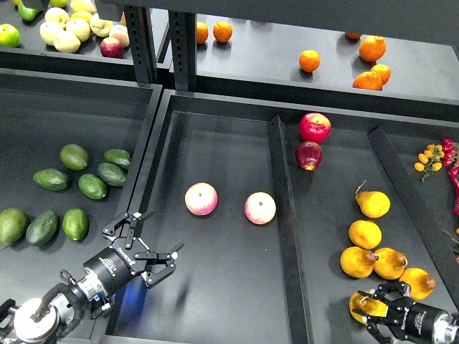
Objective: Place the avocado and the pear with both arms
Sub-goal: 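Carry the pear with the right gripper into the pear and orange bin, then open the right gripper to release the pear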
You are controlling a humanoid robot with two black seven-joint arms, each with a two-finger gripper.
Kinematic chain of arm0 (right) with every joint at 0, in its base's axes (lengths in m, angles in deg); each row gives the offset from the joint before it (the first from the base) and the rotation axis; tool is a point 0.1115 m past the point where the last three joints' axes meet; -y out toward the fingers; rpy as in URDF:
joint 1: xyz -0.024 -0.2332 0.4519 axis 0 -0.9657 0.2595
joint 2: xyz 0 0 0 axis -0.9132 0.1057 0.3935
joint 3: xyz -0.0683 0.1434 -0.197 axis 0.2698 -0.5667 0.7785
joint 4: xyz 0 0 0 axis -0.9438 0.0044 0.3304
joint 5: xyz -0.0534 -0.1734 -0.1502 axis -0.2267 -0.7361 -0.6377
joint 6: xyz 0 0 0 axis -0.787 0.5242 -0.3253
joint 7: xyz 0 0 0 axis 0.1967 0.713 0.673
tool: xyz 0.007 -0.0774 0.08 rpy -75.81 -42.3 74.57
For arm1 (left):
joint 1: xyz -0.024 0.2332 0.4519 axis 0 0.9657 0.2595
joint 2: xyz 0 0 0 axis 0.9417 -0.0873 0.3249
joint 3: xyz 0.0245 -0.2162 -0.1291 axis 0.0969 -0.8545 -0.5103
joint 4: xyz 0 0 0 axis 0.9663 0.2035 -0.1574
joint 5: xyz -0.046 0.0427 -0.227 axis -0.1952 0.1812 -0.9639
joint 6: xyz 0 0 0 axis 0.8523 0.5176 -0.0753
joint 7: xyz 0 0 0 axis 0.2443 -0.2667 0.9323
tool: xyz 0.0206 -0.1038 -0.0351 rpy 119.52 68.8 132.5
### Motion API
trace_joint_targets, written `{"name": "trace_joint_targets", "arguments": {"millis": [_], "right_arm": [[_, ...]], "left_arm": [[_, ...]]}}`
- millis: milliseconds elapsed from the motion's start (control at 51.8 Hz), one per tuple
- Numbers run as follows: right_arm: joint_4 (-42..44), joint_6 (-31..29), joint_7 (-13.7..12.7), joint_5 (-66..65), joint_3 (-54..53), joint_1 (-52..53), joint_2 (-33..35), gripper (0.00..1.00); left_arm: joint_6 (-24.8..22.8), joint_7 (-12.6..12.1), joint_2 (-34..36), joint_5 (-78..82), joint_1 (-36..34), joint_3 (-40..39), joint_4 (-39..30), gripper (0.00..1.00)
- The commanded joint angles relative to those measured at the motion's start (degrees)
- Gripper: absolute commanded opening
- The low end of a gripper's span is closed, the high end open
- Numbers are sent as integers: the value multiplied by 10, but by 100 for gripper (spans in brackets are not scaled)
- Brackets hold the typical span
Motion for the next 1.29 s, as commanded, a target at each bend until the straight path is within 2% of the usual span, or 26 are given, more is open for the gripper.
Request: {"name": "trace_joint_targets", "arguments": {"millis": [0,232,406,425,657,811,985,1275], "right_arm": [[2,0,0,0,0,0,-3,25],[9,0,0,-1,4,0,-6,33],[9,0,0,-1,4,0,-7,42],[9,0,0,-1,4,0,-7,47],[3,0,0,0,3,-1,-6,71],[-3,0,0,2,-1,1,-1,99],[-39,16,0,11,-2,3,12,99],[-133,57,0,64,-2,26,93,99]], "left_arm": [[0,0,0,0,0,0,0,99],[0,0,0,0,0,2,1,99],[0,0,0,0,0,4,1,99],[0,0,0,0,0,4,1,99],[0,0,0,0,0,6,2,99],[0,0,0,0,0,7,2,99],[0,0,0,0,0,8,2,99],[0,0,0,0,1,8,4,99]]}}
